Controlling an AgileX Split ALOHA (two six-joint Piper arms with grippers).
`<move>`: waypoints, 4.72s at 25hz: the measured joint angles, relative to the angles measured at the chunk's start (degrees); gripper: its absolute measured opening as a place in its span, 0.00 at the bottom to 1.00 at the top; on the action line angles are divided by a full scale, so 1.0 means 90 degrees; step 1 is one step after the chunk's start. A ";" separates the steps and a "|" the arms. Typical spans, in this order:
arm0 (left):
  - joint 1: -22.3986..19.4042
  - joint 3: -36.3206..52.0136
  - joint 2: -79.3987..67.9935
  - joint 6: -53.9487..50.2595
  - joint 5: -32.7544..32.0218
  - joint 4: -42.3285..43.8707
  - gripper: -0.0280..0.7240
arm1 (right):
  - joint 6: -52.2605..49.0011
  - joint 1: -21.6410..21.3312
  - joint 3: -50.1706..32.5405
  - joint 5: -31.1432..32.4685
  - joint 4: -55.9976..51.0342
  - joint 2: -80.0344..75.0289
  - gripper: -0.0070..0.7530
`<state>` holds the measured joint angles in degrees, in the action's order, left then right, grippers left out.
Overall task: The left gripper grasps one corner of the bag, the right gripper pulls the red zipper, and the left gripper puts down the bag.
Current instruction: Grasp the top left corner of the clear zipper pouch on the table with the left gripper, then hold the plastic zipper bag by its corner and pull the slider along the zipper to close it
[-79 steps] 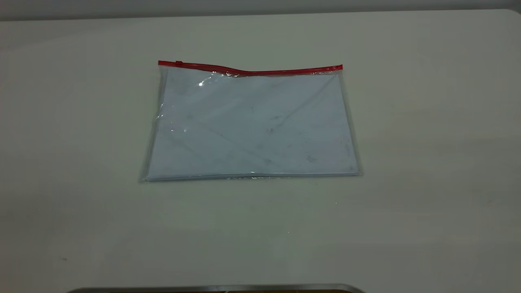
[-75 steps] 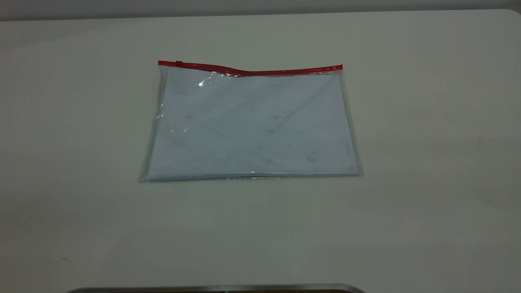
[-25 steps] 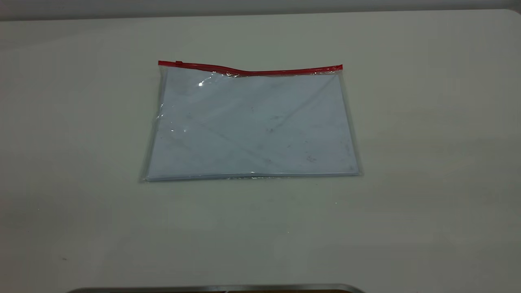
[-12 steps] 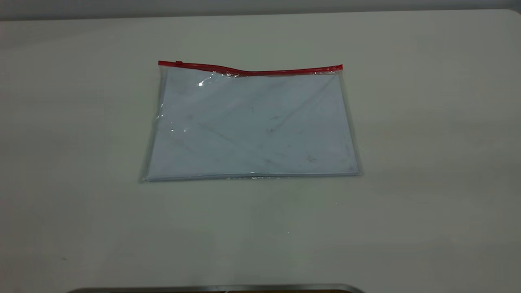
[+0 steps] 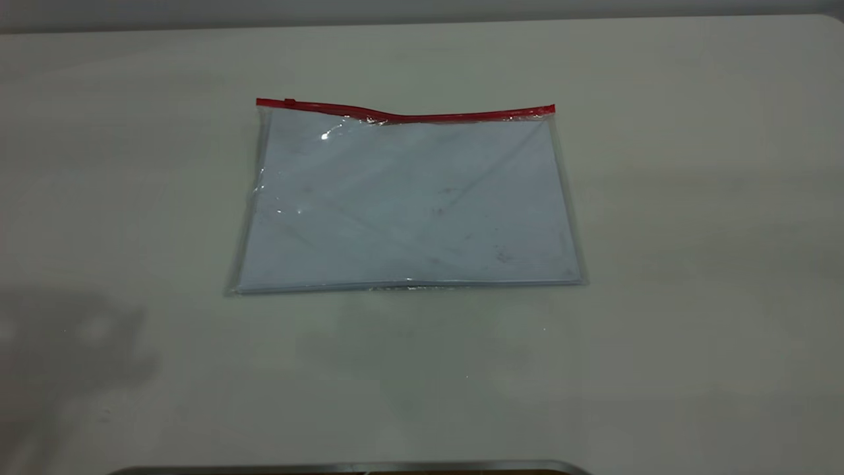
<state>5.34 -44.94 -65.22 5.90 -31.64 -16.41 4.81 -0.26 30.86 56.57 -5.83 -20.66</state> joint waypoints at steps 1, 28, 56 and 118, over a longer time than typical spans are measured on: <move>0.0000 -0.0068 -0.0269 0.0091 0.0154 -0.0092 0.82 | 0.0001 0.0000 0.0046 -0.0024 -0.0006 -0.0090 0.72; -0.0784 -0.5161 -0.6770 0.3159 -0.1331 -0.1872 0.82 | 0.0262 0.0000 0.0680 -0.1767 -0.0430 -0.3661 0.72; -0.0831 -0.5250 -0.8932 0.6413 -0.0714 -0.5344 0.82 | 0.0337 0.0000 0.0690 -0.1899 -0.0444 -0.3668 0.72; 0.0554 -0.7936 -0.9121 1.0833 -0.3867 -0.3473 0.11 | 0.8238 0.0804 0.2569 -0.3081 -0.5919 -0.8745 0.72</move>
<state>10.33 -116.36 -147.31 103.40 -66.45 -47.67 78.95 6.98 53.97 28.85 -59.10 -99.37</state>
